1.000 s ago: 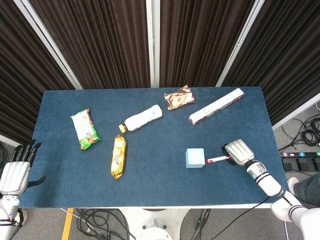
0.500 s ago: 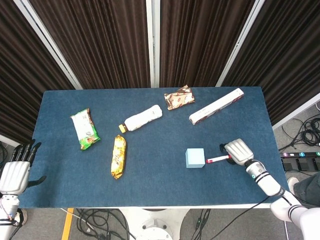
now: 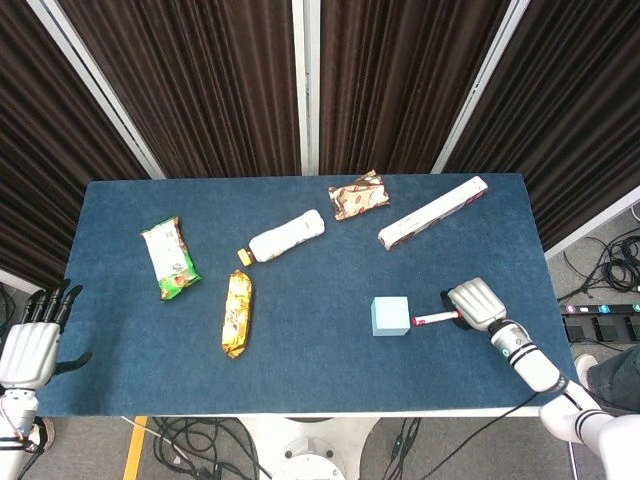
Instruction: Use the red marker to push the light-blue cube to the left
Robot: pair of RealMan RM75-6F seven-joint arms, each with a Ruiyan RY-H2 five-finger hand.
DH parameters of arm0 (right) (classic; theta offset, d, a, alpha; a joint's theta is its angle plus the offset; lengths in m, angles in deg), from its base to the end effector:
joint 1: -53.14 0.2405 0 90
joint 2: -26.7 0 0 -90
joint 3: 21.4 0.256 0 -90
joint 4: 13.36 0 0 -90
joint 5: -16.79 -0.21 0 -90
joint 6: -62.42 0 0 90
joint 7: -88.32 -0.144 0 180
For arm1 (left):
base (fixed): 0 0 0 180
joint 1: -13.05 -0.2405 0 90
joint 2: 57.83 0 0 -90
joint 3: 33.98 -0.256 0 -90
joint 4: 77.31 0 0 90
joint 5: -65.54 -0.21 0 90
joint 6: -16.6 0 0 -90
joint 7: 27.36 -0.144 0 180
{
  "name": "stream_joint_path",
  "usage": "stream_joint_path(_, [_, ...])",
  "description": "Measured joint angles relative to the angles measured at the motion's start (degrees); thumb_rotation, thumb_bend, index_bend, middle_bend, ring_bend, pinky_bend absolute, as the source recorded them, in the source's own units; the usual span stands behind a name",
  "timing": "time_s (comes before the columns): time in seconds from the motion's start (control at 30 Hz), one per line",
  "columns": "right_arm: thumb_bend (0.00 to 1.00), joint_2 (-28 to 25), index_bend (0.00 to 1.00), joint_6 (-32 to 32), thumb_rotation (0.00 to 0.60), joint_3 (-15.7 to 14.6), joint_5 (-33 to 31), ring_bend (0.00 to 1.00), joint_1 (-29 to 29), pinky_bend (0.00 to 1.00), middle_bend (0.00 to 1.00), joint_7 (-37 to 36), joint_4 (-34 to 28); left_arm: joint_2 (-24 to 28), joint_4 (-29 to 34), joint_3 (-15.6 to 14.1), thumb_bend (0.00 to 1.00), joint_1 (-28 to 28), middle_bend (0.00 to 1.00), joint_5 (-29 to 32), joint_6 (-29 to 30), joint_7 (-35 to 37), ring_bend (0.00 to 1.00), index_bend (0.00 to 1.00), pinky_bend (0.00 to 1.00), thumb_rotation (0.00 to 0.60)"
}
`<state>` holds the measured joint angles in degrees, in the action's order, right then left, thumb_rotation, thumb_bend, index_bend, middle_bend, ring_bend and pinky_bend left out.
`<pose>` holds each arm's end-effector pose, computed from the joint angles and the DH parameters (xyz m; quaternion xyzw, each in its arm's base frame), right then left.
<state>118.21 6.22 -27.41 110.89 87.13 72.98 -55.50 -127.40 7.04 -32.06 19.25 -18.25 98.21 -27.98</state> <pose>-0.3265 -0.3379 0.0159 0.8160 -0.2997 0.2429 0.4304 -0.3354 0.1865 0.1337 -0.6085 -0.3953 -0.3507 0.5920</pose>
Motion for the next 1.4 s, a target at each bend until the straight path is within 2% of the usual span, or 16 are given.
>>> stream_joint_path(0.73, [0.19,-0.38,0.61,-0.32,0.6,1.03,-1.17,0.82,-0.16,0.93,0.61,1.2,-1.29,0.27,0.21,-0.16,0.0,-0.15,0.04,0.01,0.06,0.32,0.0,0.06,0.07,0.6])
stream_joint_path(1.07, [0.19,-3.08,0.61,-2.23,0.6,1.6,-1.45,0.82,-0.57,0.93,0.61,0.26,-4.05,0.44,0.94,-0.19,0.0,-0.05,0.04,-0.27,0.13,0.06,0.0,0.06,0.07,0.6])
stream_joint_path(1.4, [0.23,-7.09,0.61,-2.09,0.6,0.79,-1.46,0.82,-1.49,0.93,0.61,1.58,-7.61,0.87,2.24,0.32,0.0,0.21,0.04,0.59,-0.24,-0.73,0.0,0.06,0.07,0.6])
